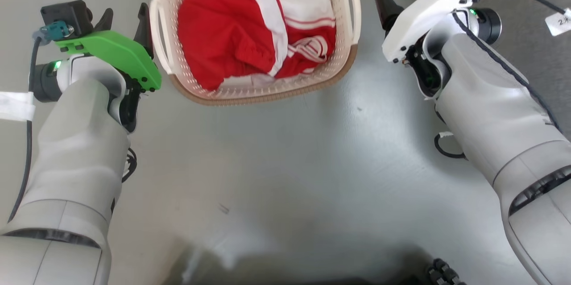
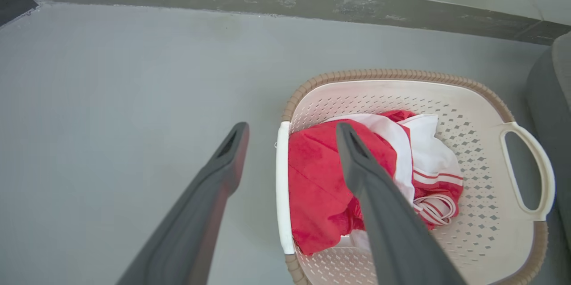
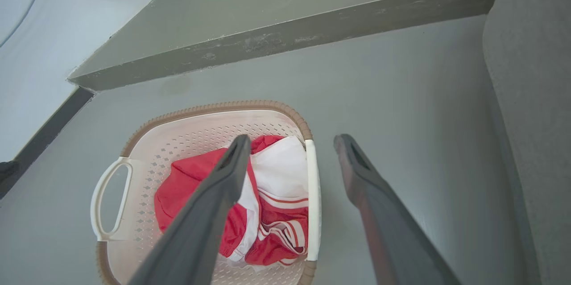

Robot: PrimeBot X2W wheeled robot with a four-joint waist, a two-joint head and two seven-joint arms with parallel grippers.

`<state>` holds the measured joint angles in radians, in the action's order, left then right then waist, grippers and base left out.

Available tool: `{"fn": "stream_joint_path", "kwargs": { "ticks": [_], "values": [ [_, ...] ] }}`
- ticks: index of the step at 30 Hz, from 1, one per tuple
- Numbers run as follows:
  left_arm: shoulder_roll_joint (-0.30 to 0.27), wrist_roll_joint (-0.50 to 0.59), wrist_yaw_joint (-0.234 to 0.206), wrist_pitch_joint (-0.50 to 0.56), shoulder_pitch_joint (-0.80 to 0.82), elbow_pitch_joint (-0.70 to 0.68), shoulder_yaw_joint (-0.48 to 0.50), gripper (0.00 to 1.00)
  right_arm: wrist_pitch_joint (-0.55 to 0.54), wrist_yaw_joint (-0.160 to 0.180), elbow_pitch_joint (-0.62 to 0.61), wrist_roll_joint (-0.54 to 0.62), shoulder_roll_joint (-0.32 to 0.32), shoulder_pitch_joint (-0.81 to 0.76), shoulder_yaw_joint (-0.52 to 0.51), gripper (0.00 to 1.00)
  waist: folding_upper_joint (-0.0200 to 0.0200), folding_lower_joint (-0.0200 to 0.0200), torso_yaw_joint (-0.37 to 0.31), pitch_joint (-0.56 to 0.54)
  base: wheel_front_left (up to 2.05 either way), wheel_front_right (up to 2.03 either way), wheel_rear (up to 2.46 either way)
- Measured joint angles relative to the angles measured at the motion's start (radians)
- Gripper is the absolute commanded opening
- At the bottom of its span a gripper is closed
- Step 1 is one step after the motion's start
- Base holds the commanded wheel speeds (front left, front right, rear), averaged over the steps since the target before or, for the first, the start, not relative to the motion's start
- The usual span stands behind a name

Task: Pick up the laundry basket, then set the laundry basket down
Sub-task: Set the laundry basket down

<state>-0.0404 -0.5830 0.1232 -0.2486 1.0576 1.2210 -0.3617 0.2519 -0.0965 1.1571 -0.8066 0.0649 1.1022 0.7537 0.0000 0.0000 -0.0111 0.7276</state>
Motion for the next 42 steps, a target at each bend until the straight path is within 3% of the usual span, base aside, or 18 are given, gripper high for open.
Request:
{"fn": "stream_joint_path", "kwargs": {
  "ticks": [7, 12, 22, 29, 42],
  "values": [
    [-0.013, 0.012, 0.000, -0.003, -0.047, -0.043, 0.000, 1.00, 0.000, 0.028, -0.118, 0.027, 0.038, -0.017, -0.069, 1.00, 0.0000, 0.0000, 0.000, -0.090, 0.00, 0.00, 0.00],
    [-0.044, 0.038, -0.003, -0.003, -0.071, -0.181, 0.031, 1.00, 0.000, 0.052, -0.202, 0.069, 0.059, -0.057, -0.110, 1.00, 0.0000, -0.0001, 0.002, -0.155, 0.00, 0.00, 0.00],
    [-0.070, 0.122, -0.057, -0.003, -0.190, -0.426, 0.077, 1.00, 0.000, 0.104, -0.384, 0.170, 0.081, -0.183, -0.181, 1.00, 0.0000, 0.0000, 0.007, -0.285, 0.00, 0.00, 0.00],
    [-0.063, 0.173, -0.092, -0.003, -0.338, -0.602, 0.112, 1.00, 0.000, 0.159, -0.548, 0.263, 0.092, -0.318, -0.247, 1.00, 0.0000, -0.0001, 0.006, -0.386, 0.00, 0.00, 0.00],
    [-0.059, 0.239, -0.136, -0.003, -0.607, -0.789, 0.126, 1.00, 0.000, 0.185, -0.691, 0.335, 0.101, -0.593, -0.302, 1.00, 0.0000, -0.0001, 0.000, -0.535, 0.00, 0.00, 0.00]
  ]
}}
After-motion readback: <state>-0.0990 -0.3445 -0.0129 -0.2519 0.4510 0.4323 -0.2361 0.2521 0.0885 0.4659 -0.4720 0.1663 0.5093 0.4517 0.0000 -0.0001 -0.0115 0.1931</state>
